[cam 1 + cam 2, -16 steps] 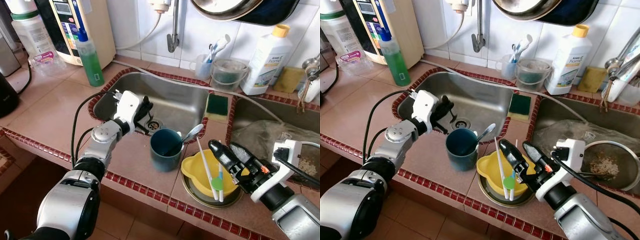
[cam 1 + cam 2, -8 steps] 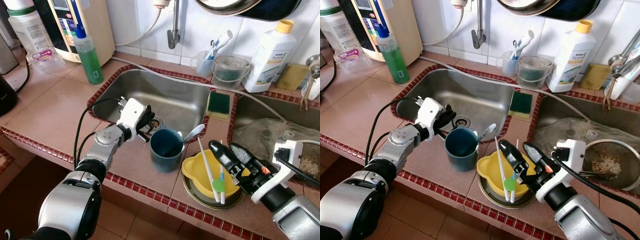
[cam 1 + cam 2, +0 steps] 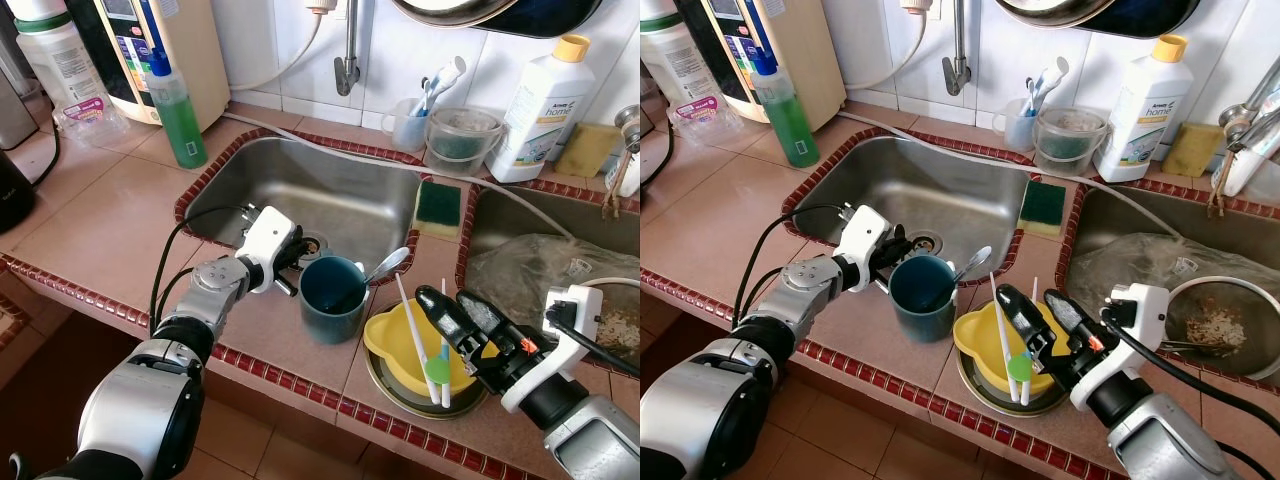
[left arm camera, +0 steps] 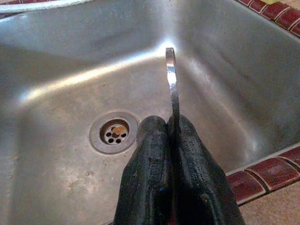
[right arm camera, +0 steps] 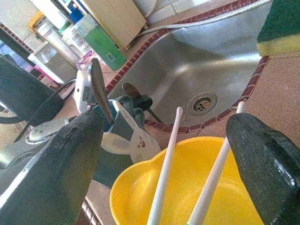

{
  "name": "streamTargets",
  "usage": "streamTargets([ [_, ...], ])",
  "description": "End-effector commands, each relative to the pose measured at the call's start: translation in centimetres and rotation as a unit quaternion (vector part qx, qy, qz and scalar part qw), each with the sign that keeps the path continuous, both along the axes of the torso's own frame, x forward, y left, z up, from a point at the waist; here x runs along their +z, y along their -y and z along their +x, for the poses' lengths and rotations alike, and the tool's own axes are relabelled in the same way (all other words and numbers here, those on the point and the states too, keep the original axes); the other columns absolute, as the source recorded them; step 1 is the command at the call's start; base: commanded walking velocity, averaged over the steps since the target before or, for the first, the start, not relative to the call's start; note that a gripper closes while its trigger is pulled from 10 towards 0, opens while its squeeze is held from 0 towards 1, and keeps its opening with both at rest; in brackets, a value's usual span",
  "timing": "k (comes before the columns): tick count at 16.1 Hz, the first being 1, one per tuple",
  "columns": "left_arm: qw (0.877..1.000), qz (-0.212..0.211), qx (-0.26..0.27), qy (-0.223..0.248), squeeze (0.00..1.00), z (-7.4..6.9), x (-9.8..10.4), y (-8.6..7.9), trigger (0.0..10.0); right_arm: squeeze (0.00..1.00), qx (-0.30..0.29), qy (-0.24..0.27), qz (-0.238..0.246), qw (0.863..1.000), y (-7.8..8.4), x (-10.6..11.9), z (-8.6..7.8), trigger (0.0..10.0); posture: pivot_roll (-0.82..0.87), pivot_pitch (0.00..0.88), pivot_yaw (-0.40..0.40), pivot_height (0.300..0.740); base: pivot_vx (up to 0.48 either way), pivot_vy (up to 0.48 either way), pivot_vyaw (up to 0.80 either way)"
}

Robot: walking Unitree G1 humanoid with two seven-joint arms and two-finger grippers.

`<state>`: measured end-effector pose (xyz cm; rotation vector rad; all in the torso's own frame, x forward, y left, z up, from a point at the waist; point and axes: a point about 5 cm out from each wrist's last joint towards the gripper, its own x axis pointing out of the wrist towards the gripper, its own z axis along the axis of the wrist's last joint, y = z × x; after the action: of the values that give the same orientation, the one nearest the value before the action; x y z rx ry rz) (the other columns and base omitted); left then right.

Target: Kitchen organization

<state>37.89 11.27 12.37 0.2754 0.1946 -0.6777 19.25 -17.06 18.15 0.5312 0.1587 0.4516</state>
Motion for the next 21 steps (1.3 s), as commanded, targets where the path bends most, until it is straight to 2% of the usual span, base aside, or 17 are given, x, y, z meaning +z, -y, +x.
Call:
streamTargets([
  [1, 1.0, 0.003, -0.002, -0.004, 0.39, 0.2, 0.3, 0.0, 10.0, 0.0, 0.005, 0.014, -0.001, 1.0, -0.3, 0.6, -0.2, 10.0, -0.32, 0.095, 0.071, 0.74, 0.0, 0.0, 0.0],
  [2, 1.0, 0.004, -0.002, -0.004, 1.0, 0.2, 0.4, -0.1, 10.0, 0.0, 0.005, 0.014, 0.0, 1.0, -0.3, 0.6, -0.1, 10.0, -0.32, 0.094, 0.071, 0.74, 0.0, 0.0, 0.0],
  [9, 1.0, 0.01, 0.005, -0.005, 1.0, 0.4, 0.7, -0.5, 10.0, 0.0, 0.009, 0.014, 0.0, 1.0, -0.3, 0.6, 0.1, 10.0, -0.31, 0.095, 0.063, 0.74, 0.0, 0.0, 0.0],
  [14, 1.0, 0.0, 0.01, 0.002, 1.0, 0.7, 1.3, -1.0, 10.0, 0.0, 0.013, 0.016, 0.0, 1.0, -0.4, 0.6, 0.3, 10.0, -0.3, 0.094, 0.058, 0.74, 0.0, 0.0, 0.0],
  [19, 0.999, -0.024, 0.015, 0.015, 1.0, 0.8, 2.0, -1.7, 10.0, 0.0, 0.025, 0.019, -0.007, 0.999, -0.5, 0.6, 0.7, 10.0, -0.29, 0.087, 0.05, 0.74, 0.0, 0.0, 0.0],
  [21, 0.998, -0.046, 0.031, 0.029, 1.0, 1.0, 2.5, -2.4, 10.0, 0.0, 0.033, 0.025, -0.013, 0.999, -0.7, 0.6, 0.8, 10.0, -0.29, 0.08, 0.05, 0.74, 0.0, 0.0, 0.0],
])
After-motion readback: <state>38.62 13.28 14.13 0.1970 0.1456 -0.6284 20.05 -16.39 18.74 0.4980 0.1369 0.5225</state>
